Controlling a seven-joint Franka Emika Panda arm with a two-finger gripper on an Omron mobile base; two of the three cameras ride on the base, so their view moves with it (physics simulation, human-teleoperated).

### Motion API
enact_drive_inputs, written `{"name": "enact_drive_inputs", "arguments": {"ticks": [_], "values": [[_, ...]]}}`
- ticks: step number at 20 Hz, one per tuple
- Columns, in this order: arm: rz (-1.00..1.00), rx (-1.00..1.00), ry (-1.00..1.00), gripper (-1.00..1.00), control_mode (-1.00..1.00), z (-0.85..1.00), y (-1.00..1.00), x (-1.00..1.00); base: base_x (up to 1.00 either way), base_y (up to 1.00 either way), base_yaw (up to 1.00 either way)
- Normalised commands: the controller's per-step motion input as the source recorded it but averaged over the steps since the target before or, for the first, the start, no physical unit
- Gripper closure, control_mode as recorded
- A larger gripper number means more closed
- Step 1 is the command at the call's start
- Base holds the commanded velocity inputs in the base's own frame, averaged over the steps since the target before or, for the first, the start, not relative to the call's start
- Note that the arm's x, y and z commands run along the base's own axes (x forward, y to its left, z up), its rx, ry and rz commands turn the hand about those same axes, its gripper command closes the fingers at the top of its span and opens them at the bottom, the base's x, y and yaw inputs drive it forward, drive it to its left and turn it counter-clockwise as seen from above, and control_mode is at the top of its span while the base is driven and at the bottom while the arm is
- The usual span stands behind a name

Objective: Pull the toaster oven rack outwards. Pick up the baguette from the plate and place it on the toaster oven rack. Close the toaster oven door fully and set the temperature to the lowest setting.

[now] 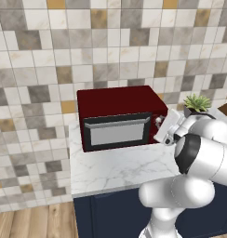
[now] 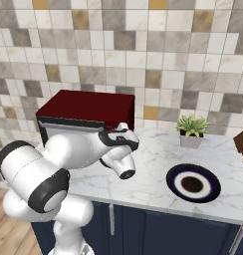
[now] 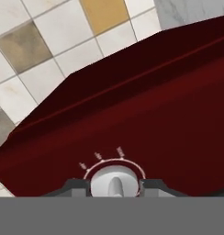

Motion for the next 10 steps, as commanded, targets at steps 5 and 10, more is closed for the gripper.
{"name": "enact_drive_inputs", "arguments": {"ticks": [5, 10], "values": [[0.13, 0.0, 0.0, 1.0, -1.0, 0.02, -0.14, 0.0, 0.0, 0.0, 0.0], [0.12, -0.01, 0.0, 1.0, -1.0, 0.0, -0.1, 0.02, 0.0, 0.0, 0.0]]}}
